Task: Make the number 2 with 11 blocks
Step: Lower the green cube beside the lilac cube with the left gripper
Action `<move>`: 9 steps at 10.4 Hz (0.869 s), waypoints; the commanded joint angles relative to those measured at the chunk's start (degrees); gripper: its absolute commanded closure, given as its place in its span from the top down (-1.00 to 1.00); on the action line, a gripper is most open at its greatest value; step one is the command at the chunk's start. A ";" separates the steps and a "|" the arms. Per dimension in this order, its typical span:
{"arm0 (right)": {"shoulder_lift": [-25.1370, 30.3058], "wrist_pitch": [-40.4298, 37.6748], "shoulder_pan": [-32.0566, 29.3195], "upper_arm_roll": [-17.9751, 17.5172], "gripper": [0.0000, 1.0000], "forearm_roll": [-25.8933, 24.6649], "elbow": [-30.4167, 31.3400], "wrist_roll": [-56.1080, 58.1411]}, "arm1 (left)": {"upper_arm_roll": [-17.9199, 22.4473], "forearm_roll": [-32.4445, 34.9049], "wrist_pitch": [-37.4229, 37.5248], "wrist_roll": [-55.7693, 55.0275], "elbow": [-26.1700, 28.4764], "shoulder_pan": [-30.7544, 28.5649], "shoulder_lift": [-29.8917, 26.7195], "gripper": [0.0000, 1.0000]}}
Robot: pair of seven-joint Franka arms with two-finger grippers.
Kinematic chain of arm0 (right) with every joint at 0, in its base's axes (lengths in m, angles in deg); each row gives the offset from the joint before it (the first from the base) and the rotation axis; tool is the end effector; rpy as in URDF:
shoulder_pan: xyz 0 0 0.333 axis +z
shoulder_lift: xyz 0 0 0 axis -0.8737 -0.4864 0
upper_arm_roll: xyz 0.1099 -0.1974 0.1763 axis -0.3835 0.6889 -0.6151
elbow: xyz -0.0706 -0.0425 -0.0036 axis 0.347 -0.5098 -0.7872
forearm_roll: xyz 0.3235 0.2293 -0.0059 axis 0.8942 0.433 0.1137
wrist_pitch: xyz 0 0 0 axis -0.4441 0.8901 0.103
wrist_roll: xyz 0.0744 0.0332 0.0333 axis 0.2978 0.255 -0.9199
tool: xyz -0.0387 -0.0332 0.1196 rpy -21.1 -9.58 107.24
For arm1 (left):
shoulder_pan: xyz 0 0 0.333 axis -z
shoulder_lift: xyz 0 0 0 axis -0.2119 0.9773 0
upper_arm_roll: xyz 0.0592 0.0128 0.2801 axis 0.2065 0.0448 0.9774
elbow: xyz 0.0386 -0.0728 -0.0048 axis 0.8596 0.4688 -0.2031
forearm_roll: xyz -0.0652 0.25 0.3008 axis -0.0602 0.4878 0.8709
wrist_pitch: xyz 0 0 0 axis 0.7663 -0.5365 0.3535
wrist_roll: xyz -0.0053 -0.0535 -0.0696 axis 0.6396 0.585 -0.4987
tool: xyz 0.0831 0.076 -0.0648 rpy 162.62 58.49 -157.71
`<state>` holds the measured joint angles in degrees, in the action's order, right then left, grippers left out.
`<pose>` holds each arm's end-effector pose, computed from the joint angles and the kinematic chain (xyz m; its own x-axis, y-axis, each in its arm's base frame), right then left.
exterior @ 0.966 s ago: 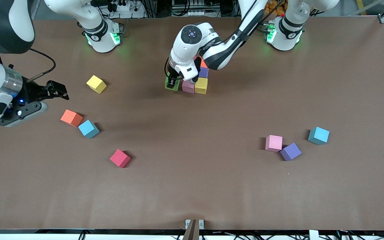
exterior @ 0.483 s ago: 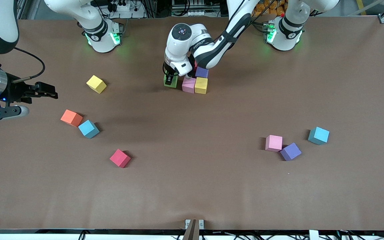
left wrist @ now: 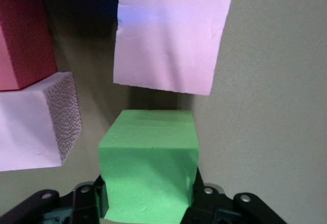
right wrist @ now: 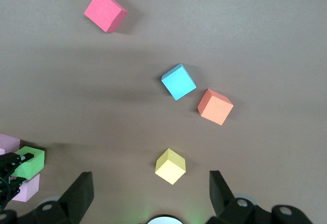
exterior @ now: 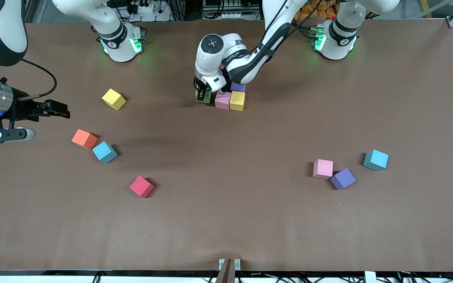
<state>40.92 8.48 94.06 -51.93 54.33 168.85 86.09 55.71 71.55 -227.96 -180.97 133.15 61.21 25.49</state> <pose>0.5803 0.0262 0.5068 0.9763 0.0780 -0.2017 0.0698 -0.9964 -0.0478 0.2656 -0.6080 0.1681 0.1125 0.9636 -0.2427 0.9902 -0.1291 -0.0536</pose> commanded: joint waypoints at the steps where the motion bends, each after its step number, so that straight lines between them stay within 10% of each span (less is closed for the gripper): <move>1: -0.22 -0.17 1.02 -0.19 1.00 -1.02 -1.14 -1.76 | 0.61 1.75 0.05 -2.19 -0.58 0.77 0.45 -1.00; 9: -0.13 0.80 1.29 -0.37 1.00 -1.38 -1.32 -5.18 | 1.13 2.18 1.01 -1.66 1.61 0.24 0.36 -1.00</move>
<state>40.92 9.59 95.21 -52.13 54.14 168.52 83.19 56.26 71.65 -227.72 -180.97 134.15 61.20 26.48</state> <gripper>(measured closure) 0.000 0.405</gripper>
